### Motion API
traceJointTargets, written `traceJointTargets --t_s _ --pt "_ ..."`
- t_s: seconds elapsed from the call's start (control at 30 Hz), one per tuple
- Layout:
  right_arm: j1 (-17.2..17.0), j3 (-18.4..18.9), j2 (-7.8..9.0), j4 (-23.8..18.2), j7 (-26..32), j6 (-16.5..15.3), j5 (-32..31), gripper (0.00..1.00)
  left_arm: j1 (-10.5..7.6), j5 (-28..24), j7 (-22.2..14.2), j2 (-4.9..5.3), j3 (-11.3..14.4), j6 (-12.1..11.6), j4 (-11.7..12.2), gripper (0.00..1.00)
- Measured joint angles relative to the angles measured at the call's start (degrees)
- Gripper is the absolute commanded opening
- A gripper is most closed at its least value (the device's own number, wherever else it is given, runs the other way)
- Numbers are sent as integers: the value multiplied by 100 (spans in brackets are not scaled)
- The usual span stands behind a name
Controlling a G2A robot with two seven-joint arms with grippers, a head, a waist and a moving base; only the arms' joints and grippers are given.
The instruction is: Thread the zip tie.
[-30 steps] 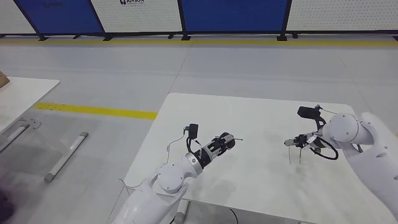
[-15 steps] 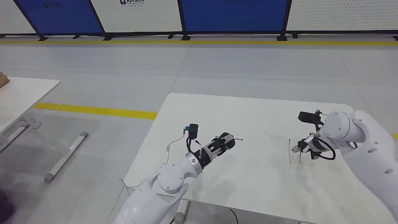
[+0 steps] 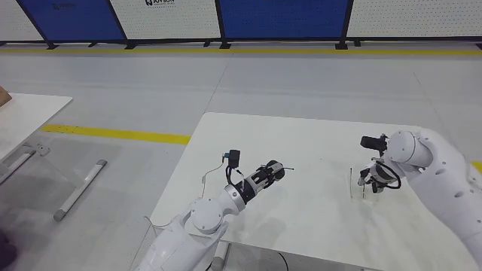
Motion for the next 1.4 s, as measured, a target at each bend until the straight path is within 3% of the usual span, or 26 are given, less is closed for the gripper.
traceJointTargets --t_s 0.63,1.4 --pt "510 -485 -514 1015 -12 40 26 22 0 0 0 0 0 0 0 0" --pt "884 -831 -1261 2562 -147 -239 65 24 0 0 0 0 0 0 0 0"
